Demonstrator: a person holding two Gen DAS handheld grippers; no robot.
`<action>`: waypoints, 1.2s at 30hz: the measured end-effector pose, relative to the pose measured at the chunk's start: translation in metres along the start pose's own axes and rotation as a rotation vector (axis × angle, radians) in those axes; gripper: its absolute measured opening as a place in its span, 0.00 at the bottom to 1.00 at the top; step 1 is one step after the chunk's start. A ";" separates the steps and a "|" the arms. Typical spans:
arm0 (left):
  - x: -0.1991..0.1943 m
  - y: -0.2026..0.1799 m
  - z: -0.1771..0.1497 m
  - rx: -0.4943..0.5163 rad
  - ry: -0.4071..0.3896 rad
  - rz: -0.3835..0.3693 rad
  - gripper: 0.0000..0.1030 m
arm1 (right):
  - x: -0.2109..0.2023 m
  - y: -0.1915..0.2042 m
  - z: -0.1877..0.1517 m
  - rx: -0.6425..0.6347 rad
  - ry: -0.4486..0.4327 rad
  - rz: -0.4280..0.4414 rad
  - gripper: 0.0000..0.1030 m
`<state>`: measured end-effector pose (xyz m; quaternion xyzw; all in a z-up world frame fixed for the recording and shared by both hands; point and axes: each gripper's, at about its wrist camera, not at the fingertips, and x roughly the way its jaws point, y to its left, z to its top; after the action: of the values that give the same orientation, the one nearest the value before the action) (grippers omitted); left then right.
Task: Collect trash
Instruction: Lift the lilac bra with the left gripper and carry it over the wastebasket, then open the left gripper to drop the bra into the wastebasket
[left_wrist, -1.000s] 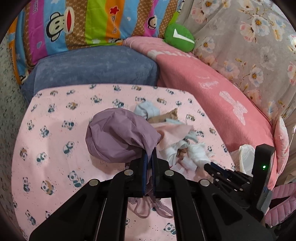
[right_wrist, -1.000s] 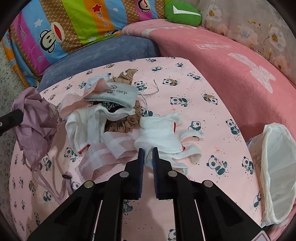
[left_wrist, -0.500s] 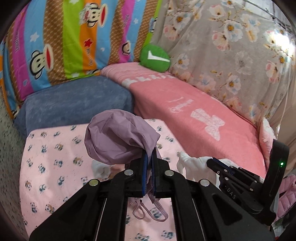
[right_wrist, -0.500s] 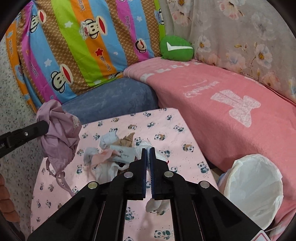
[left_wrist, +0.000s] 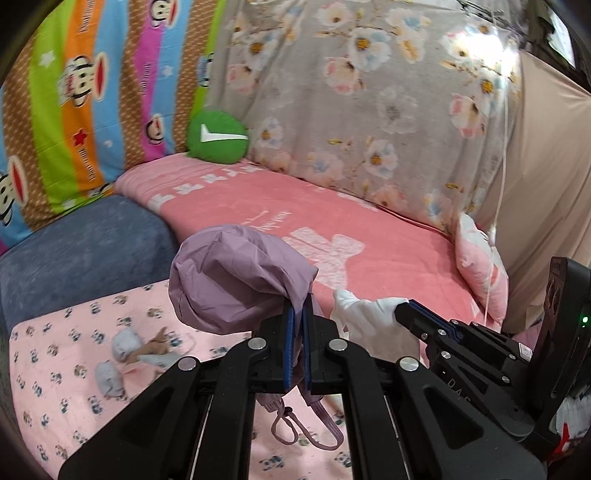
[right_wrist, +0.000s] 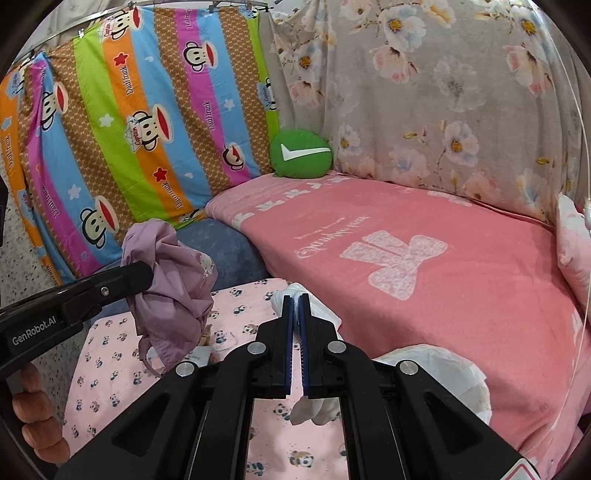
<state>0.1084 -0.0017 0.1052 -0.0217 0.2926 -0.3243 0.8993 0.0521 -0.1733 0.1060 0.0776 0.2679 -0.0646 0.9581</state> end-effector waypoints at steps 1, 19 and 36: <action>0.005 -0.009 0.001 0.011 0.004 -0.017 0.04 | -0.003 -0.007 0.001 0.006 -0.003 -0.008 0.04; 0.086 -0.100 -0.027 0.122 0.158 -0.183 0.04 | -0.005 -0.137 -0.047 0.158 0.082 -0.168 0.04; 0.135 -0.120 -0.055 0.137 0.302 -0.206 0.28 | 0.015 -0.172 -0.076 0.234 0.133 -0.201 0.09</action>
<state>0.0937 -0.1681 0.0176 0.0585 0.3979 -0.4335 0.8064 -0.0012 -0.3291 0.0145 0.1657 0.3277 -0.1857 0.9114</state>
